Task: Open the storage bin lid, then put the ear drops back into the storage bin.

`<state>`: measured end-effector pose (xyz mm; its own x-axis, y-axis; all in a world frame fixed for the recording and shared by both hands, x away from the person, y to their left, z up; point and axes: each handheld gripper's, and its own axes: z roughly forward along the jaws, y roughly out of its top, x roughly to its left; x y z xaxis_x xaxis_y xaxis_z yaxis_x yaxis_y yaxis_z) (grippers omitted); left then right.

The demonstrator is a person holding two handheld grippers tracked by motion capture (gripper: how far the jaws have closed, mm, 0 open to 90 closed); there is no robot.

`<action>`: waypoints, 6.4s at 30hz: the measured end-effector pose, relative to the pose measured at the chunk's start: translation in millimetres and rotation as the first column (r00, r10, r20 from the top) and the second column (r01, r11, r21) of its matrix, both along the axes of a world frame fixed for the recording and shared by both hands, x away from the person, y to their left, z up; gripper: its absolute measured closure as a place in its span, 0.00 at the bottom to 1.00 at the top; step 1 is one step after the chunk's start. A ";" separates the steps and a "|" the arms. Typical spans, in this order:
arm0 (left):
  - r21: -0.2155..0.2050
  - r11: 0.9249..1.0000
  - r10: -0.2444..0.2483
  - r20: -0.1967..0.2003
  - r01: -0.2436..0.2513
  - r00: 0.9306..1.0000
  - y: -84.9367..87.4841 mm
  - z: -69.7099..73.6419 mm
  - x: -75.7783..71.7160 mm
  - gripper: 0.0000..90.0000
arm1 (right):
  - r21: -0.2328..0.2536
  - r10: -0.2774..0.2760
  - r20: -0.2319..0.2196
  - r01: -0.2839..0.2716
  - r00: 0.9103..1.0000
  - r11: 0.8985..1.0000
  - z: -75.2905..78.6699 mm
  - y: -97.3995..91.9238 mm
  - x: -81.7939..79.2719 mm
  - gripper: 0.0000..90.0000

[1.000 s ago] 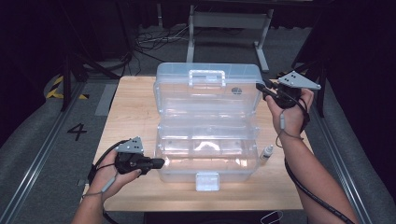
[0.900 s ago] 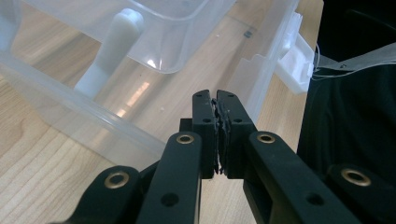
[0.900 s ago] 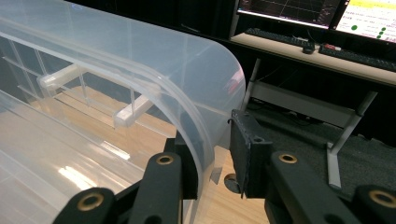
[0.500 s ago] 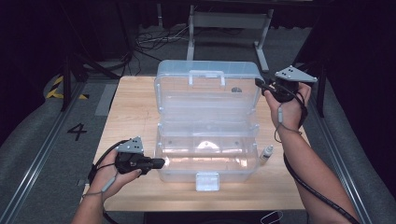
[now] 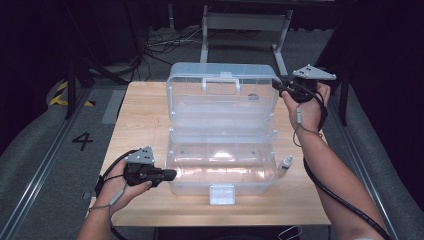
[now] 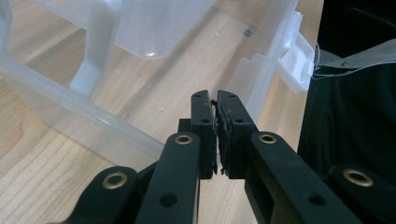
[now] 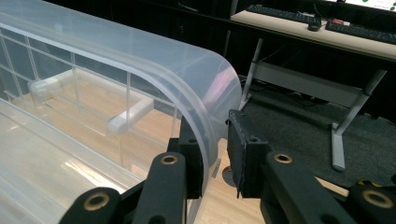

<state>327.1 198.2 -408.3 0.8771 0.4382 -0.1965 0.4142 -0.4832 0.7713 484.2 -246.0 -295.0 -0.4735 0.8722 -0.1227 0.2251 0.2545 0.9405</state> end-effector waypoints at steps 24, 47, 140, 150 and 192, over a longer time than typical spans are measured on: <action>0.001 1.000 -0.006 -0.002 0.006 1.000 -1.3 -1.5 5.1 0.94 | 0.026 -0.015 -0.070 0.017 0.997 1.000 -2.4 0.6 30.8 0.91; -0.012 1.000 -0.008 -0.010 0.008 1.000 -0.3 -2.8 6.0 0.94 | 0.008 -0.035 -0.058 0.036 0.998 0.999 -17.2 5.2 56.1 0.94; -0.039 0.999 -0.015 -0.025 0.014 1.000 -3.6 -7.4 8.9 0.92 | 0.103 -0.022 -0.127 0.035 0.992 0.994 -95.7 -6.2 110.7 0.95; 0.008 1.000 0.023 0.017 -0.023 1.000 -11.2 1.1 11.8 0.79 | 0.110 0.000 -0.078 0.008 0.997 0.994 -74.3 -18.6 93.7 0.83; -0.007 0.922 0.386 0.119 -0.388 0.915 52.0 19.5 23.4 0.44 | 0.050 0.178 -0.047 -0.176 0.983 0.983 -22.6 -89.1 -53.8 0.58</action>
